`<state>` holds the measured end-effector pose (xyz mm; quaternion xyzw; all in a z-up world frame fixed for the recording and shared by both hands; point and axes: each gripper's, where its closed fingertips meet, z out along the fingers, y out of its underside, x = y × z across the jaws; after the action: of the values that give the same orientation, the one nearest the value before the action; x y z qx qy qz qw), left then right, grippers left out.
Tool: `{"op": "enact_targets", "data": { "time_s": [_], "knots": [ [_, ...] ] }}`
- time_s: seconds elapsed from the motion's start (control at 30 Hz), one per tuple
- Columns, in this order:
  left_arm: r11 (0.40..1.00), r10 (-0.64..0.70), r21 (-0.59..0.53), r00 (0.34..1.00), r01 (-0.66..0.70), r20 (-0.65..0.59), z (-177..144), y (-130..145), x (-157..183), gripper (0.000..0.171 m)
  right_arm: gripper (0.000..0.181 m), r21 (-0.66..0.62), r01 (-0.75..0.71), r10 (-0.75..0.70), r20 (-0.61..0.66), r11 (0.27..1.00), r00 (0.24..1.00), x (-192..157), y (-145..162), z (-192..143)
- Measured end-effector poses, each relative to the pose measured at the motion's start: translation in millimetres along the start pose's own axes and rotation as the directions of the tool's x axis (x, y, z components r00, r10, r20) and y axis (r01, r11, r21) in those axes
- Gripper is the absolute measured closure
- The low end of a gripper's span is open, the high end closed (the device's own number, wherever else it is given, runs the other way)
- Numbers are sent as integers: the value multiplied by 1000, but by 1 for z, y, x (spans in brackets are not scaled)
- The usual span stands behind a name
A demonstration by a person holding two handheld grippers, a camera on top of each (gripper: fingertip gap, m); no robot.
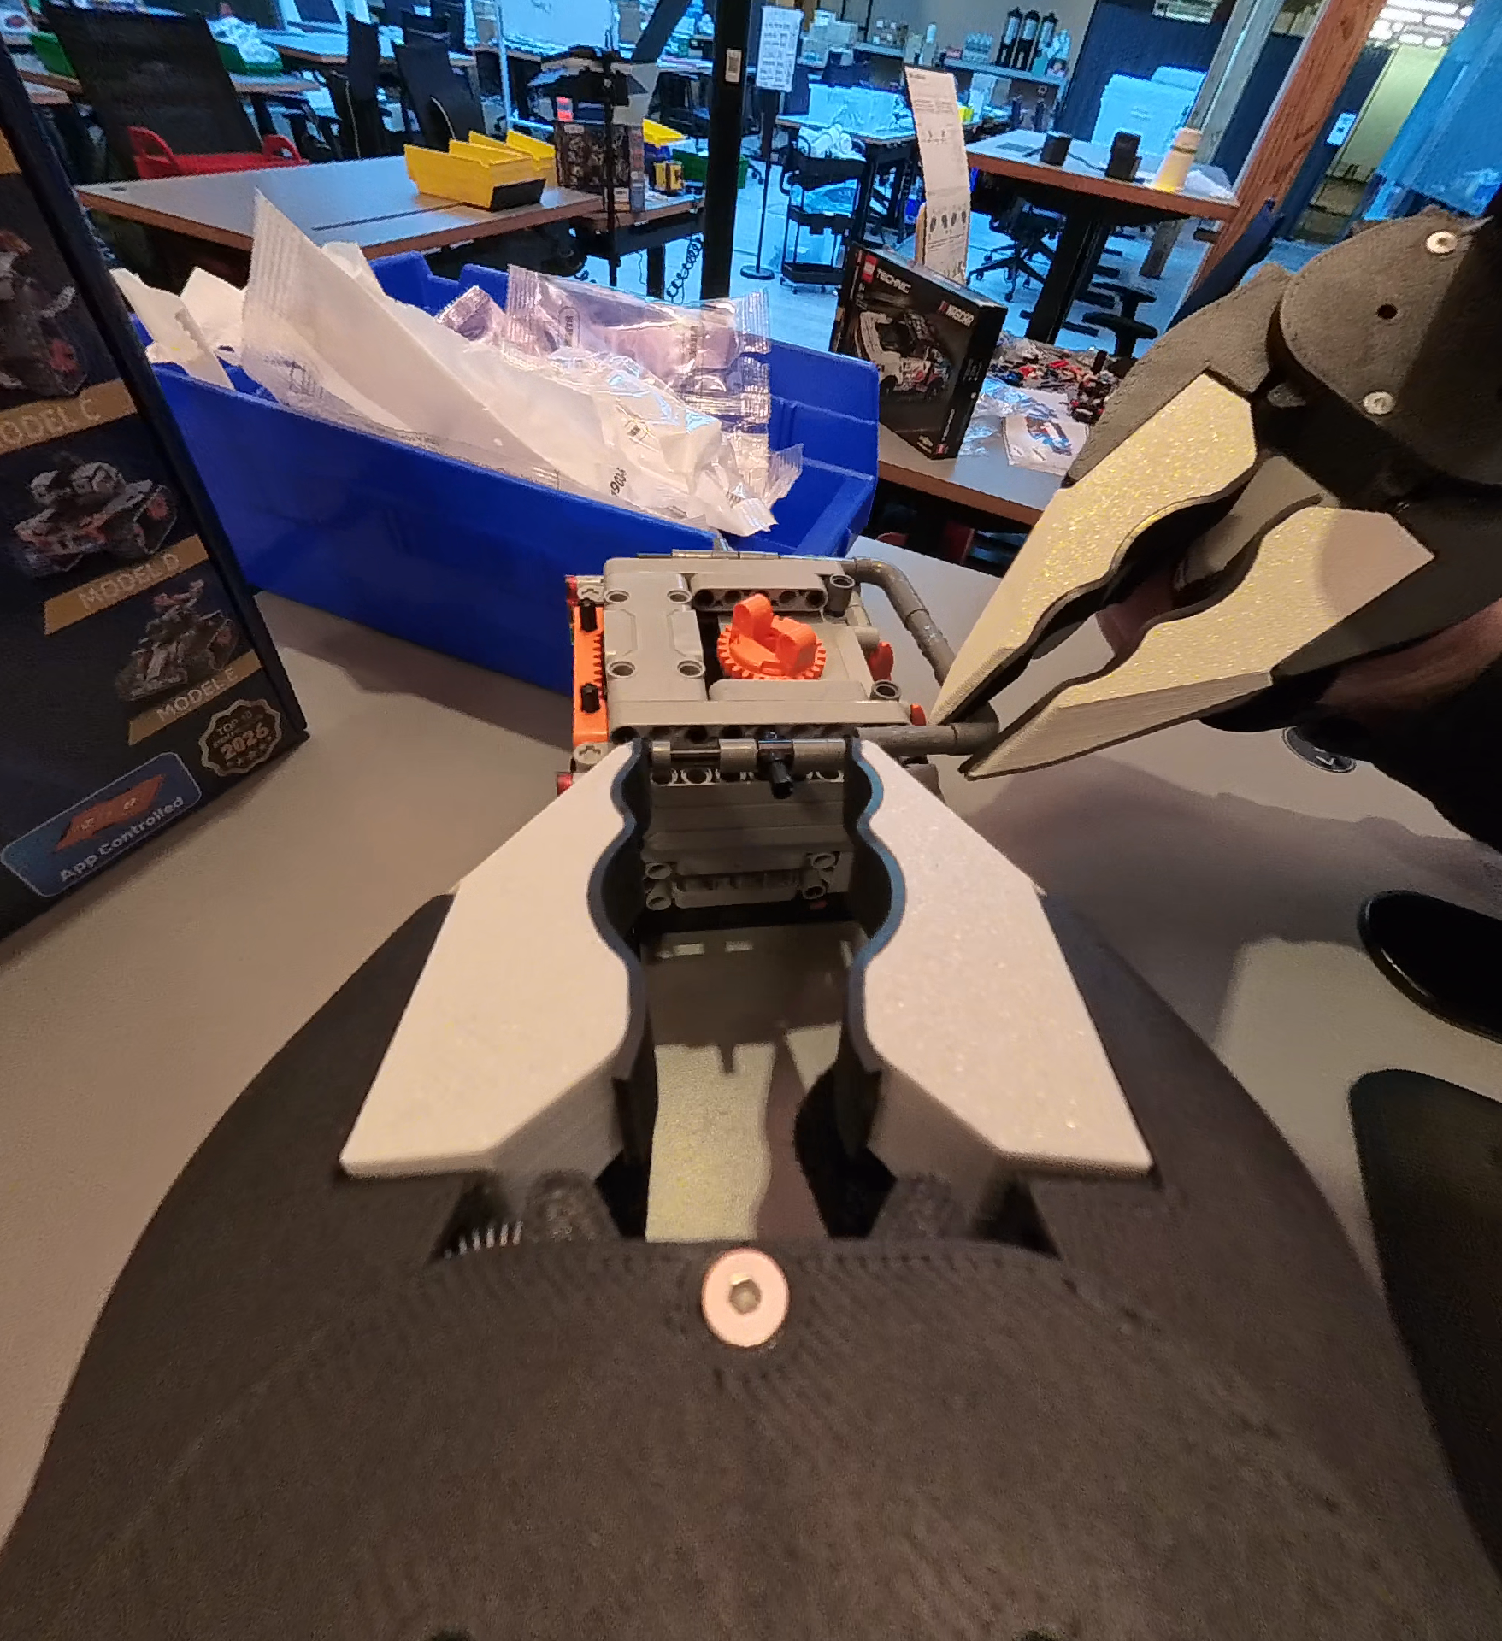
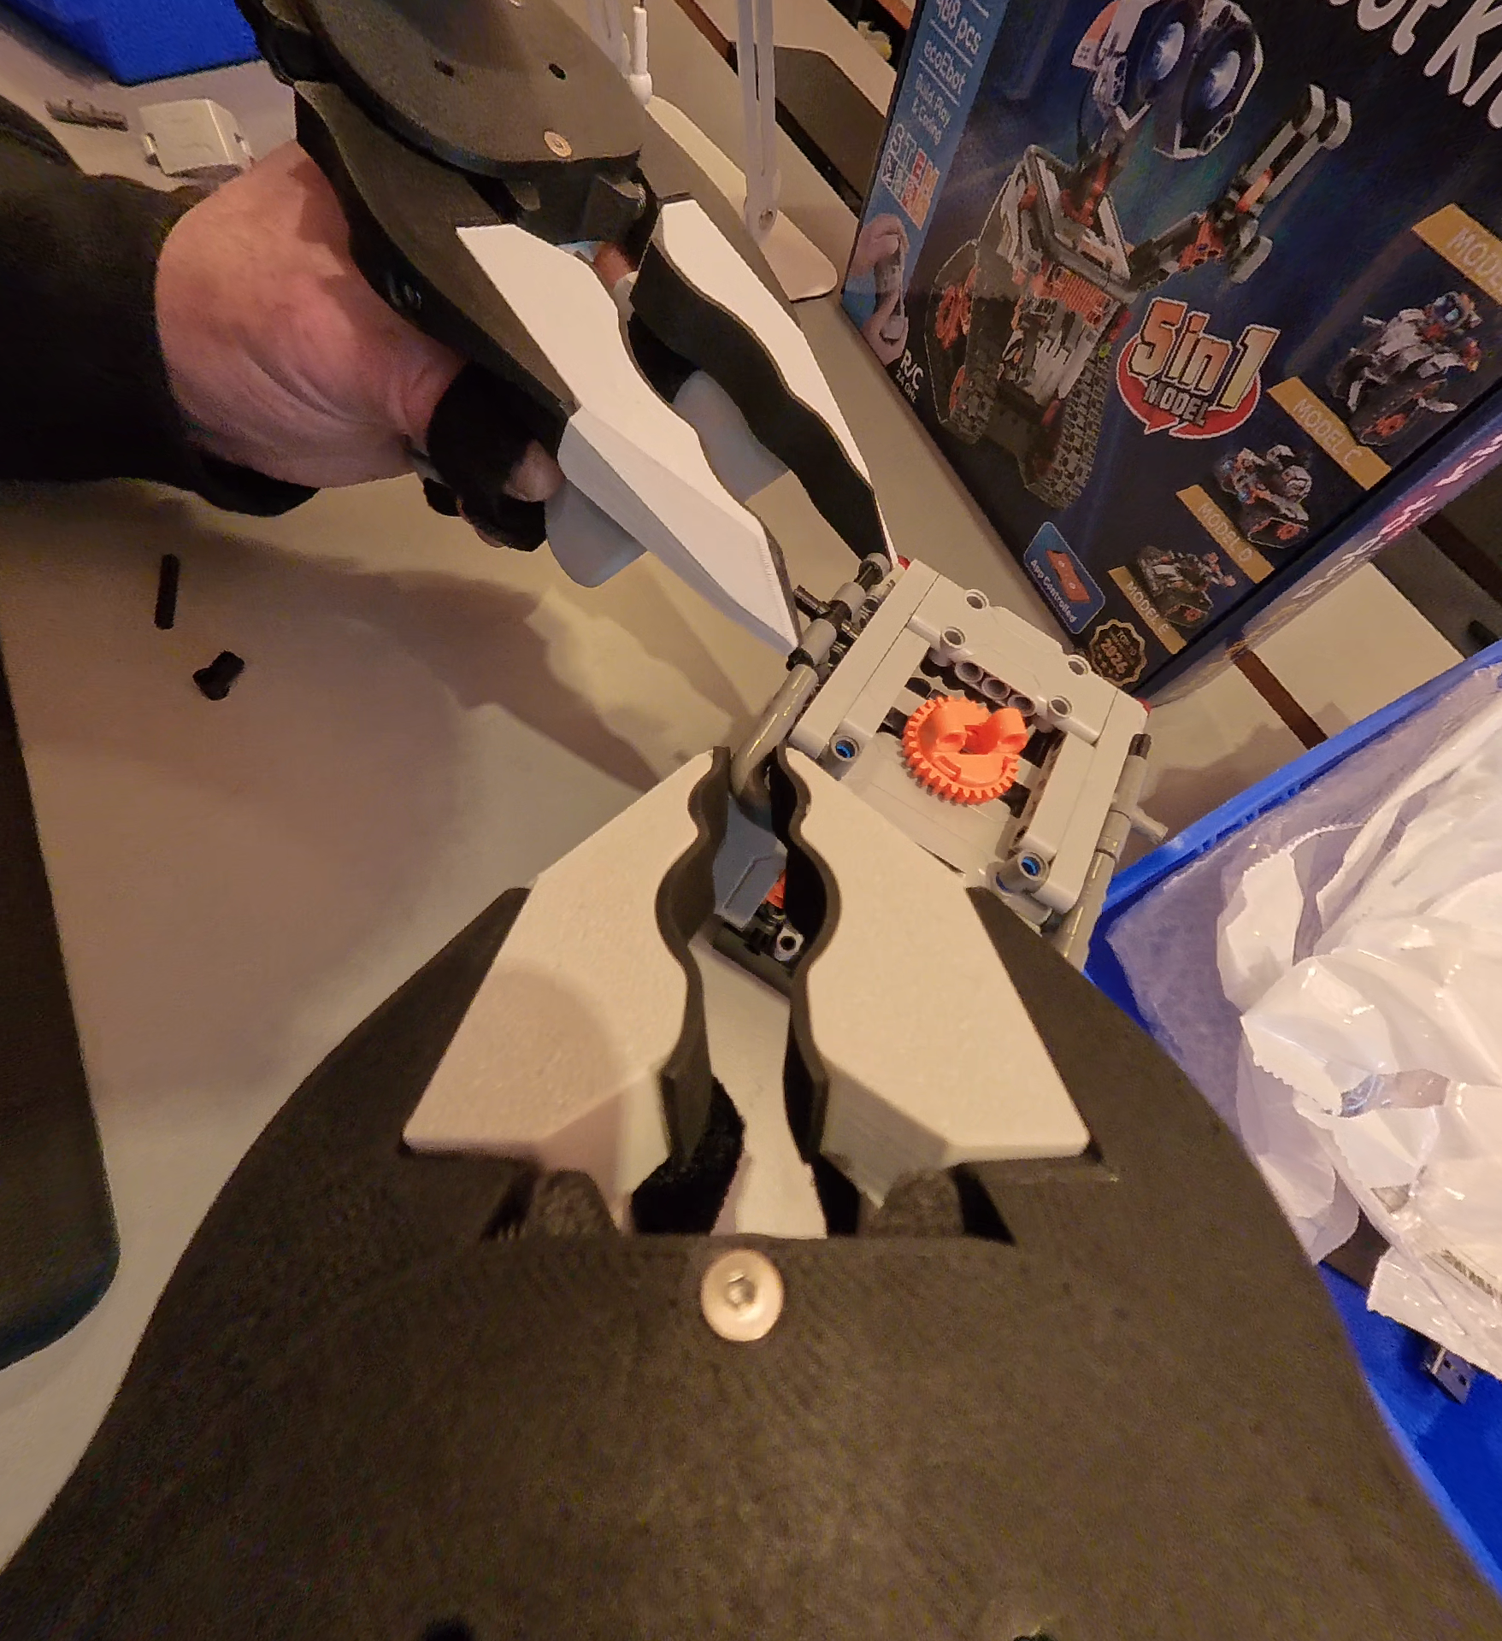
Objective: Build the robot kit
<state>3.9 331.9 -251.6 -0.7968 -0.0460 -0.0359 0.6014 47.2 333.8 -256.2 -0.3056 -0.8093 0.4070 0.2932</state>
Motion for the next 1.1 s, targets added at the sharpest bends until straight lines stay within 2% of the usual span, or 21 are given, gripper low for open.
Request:
{"op": "enact_targets", "data": {
  "time_s": [0.27, 0.53, 0.93, 1.03, 1.1],
  "knots": [
    [999, -31, 10, 999, 31, -17, -3, 1, -2, 139, 175, -5, 12, -12, 19, 1000, 1000, -2, 1, 0],
    [998, -64, 25, 998, 65, -21, -1, 1, -4, 140, 175, -7, 21, -21, 11, 1000, 1000, -2, 0, 2],
    [999, -37, 21, 999, 38, -4, -1, 0, -5, 141, 175, 3, -76, 76, 62, 997, 995, 0, -1, 0],
    [1000, -22, 13, 1000, 22, 4, 0, 0, -5, 141, 175, -20, -59, 60, 54, 998, 997, 0, -1, 0],
    [1000, -8, 5, 1000, 8, 9, -1, 1, -5, 141, 175, -16, -106, 107, 90, 994, 990, 0, -1, 0]
  ]
}}
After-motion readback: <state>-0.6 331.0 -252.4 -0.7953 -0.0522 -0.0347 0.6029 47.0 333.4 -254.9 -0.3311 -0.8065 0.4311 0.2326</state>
